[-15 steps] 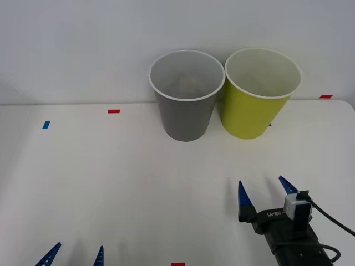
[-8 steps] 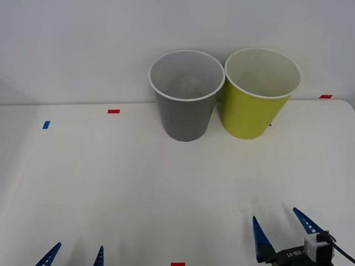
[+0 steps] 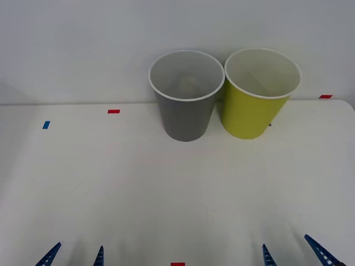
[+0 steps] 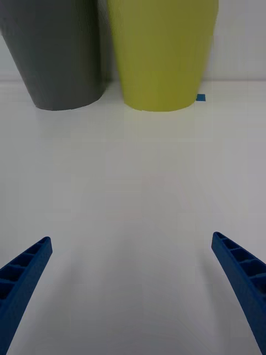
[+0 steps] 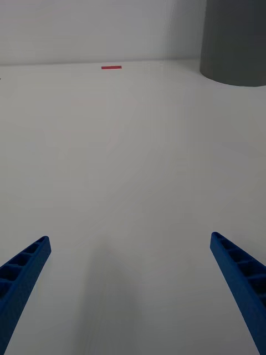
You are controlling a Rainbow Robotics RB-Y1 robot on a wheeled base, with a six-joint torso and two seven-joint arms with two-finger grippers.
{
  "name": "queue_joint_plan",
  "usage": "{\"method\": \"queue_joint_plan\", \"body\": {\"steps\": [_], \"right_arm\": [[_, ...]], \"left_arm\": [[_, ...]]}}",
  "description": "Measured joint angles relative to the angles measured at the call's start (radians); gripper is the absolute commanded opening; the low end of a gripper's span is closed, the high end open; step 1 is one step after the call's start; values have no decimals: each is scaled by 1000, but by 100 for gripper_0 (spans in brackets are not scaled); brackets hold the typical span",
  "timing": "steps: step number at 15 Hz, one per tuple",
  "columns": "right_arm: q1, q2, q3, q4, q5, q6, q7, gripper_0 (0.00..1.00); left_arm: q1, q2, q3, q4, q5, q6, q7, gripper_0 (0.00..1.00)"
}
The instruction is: Put cans in the gray bin and PET bottles in the light green bin.
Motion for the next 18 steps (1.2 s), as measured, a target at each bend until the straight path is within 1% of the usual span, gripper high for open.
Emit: {"method": "queue_joint_plan", "body": {"steps": [5,18], "right_arm": [[45,-4,0,0,-9,-6,0,100],[46,-3,3,0,-13,-6,-2,100]], "left_arm": [[0,0,0,0,0,0,0,100],[0,0,0,0,0,0,0,100]]}}
